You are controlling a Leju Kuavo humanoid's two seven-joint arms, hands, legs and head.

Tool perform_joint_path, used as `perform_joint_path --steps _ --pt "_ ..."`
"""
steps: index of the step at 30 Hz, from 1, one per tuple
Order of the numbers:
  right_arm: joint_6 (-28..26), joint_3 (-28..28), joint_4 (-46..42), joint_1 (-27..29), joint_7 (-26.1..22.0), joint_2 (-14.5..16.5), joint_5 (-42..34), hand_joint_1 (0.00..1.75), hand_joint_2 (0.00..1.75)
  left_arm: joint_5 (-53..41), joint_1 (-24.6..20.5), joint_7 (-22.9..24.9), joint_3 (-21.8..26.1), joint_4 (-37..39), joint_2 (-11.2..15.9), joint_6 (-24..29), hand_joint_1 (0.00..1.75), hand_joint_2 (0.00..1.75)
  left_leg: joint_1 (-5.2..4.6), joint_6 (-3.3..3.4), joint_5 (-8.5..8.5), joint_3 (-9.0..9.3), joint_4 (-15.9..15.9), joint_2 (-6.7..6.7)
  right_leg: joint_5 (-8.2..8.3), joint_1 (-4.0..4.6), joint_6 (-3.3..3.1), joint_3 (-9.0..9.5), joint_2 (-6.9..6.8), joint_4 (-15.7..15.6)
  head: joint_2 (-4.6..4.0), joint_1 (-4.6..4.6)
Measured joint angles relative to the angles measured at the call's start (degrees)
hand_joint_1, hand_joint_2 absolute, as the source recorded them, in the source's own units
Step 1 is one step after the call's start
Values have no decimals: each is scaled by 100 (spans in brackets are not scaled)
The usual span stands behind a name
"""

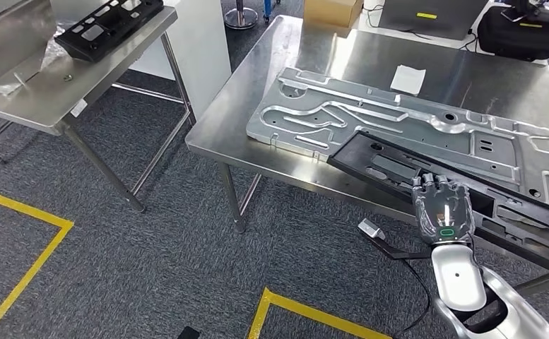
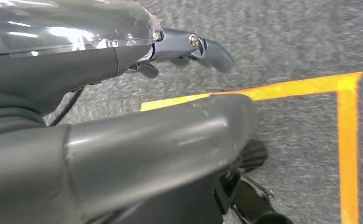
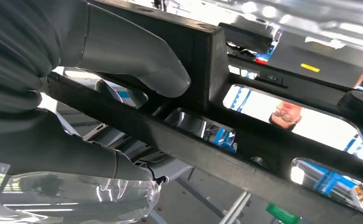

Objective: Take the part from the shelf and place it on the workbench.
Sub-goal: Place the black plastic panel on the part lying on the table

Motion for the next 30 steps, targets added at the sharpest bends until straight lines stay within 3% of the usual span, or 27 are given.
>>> perform_joint_path --steps 1,3,4,5,6,8,10,13,15,18,20,21,23,25,28,30 --pt "-1 -5 -9 25 20 -3 1 175 175 2 -6 -1 0 0 0 -1 0 0 13 -32 -96 -219 336 19 -63 1 -22 67 1 -1 0 0" --pt "-1 -6 -13 106 51 -3 2 175 175 7 -1 -1 0 0 0 -1 0 0 26 -66 -443 -653 828 41 -195 5 -36 214 4 -1 0 -1" --pt "-1 -6 -13 152 65 -3 1 175 175 10 6 1 0 0 0 0 0 0 27 -66 -565 -794 882 47 -266 7 -35 301 6 -1 0 -1" --pt "-3 -7 -13 190 79 -3 1 175 175 11 14 3 0 0 0 1 0 0 25 -50 -567 -865 778 50 -340 11 -32 398 8 -1 0 -2" --pt "-5 -8 -13 216 89 -3 0 175 175 12 19 5 0 0 0 2 0 0 18 -19 -413 -872 531 51 -414 17 -27 500 9 -1 0 -1" --pt "-14 -9 -11 244 101 -1 1 175 175 14 28 8 1 0 6 4 0 0 -17 85 262 -815 -143 48 -556 34 -7 671 9 -2 -1 4" --pt "-26 -13 -10 275 105 2 1 175 175 16 31 14 3 0 16 5 0 0 -56 172 706 -761 -544 45 -658 42 49 774 23 -18 -1 6" --pt "-43 -39 -13 343 97 4 -1 175 175 25 32 28 4 0 17 8 0 0 -56 247 719 -569 -734 42 -635 34 151 849 24 74 0 4" --pt "-57 -88 -19 363 86 6 0 175 175 33 20 32 4 0 12 9 0 0 -35 298 688 -367 -856 37 -673 19 200 704 13 409 -1 24" --pt "-70 -152 -22 407 46 8 2 175 175 57 1 34 4 0 11 12 0 0 -26 320 560 -193 -897 24 -1025 -8 279 68 9 1220 -1 43" --pt "-70 -172 -21 474 5 9 1 175 175 77 16 37 4 0 11 13 0 0 -25 306 433 -54 -896 9 -1131 -31 307 -218 4 1310 -1 43" --pt "-70 -185 -20 502 -14 10 1 175 175 83 22 38 4 0 10 12 0 0 -23 293 360 37 -894 3 -1000 -42 313 -249 -1 1118 0 43" --pt "-73 -227 -13 539 -58 10 0 175 175 88 27 41 4 0 10 11 0 0 -25 247 199 214 -878 -4 -360 -53 302 -190 -17 474 -1 49" --pt "-76 -271 8 570 -106 17 1 175 175 92 18 48 4 0 11 11 0 0 -33 177 64 289 -863 -15 74 -25 232 -143 -27 71 -1 42" --pt "-82 -347 30 641 -180 40 -2 175 175 93 -6 59 4 0 14 15 0 0 -35 87 -13 329 -796 -12 42 -12 95 -72 -3 19 0 24" --pt "-84 -393 32 650 -198 54 -1 175 175 93 -20 58 3 0 16 16 0 0 -25 31 -4 154 -385 8 -43 -35 29 50 -1 -5 -1 3"
